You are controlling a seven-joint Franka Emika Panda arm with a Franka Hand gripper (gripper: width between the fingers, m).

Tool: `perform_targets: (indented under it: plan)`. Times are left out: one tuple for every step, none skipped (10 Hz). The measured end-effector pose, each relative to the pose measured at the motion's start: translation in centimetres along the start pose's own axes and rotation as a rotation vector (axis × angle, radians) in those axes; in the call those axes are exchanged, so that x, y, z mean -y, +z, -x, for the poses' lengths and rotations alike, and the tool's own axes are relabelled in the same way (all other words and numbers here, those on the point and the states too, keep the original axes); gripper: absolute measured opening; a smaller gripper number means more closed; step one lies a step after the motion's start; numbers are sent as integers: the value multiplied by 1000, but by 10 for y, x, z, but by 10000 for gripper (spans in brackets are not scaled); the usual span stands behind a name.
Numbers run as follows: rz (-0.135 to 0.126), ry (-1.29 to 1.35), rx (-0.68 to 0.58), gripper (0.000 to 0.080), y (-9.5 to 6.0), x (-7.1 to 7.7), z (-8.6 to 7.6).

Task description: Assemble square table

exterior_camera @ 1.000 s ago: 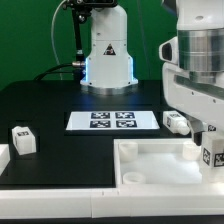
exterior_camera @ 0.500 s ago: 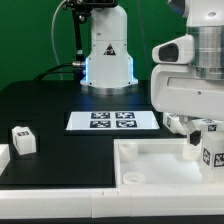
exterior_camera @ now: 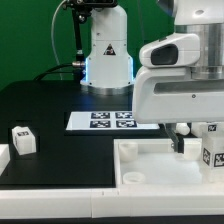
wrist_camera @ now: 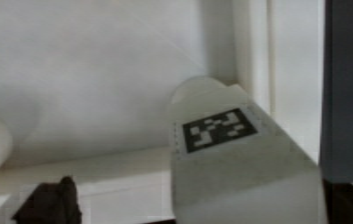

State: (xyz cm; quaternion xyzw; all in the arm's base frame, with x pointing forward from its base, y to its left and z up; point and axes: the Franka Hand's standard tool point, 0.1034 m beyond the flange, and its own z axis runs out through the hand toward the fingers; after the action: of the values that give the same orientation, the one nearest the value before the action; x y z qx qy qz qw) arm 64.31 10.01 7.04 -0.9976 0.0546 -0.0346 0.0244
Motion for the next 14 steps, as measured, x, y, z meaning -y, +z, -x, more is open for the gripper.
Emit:
perform_targets:
  plan:
    - [0, 10, -1, 649, 0, -1, -1]
    - [0, 32, -1, 649, 0, -2, -1]
    - [0, 42, 0, 558, 0, -2, -1]
    - [-1, 134, 0, 361, 0, -1, 0]
    - [-1, 206, 0, 361, 0, -1, 0]
    - [-1, 235, 0, 284, 0, -1, 0]
    - [-2, 325, 0, 284, 0, -1, 0]
    - [-2, 418, 1, 284, 0, -1, 0]
    - [2, 538, 11, 284, 1, 1, 1]
    - [1, 654, 20, 284, 1, 2, 0]
    - [-7, 842, 37, 284, 1, 1, 0]
    - [-17, 1019, 53, 284, 1, 2, 0]
    - [-26, 1167, 66, 284, 2, 2, -1]
    - [-30, 1323, 78, 284, 1, 2, 0]
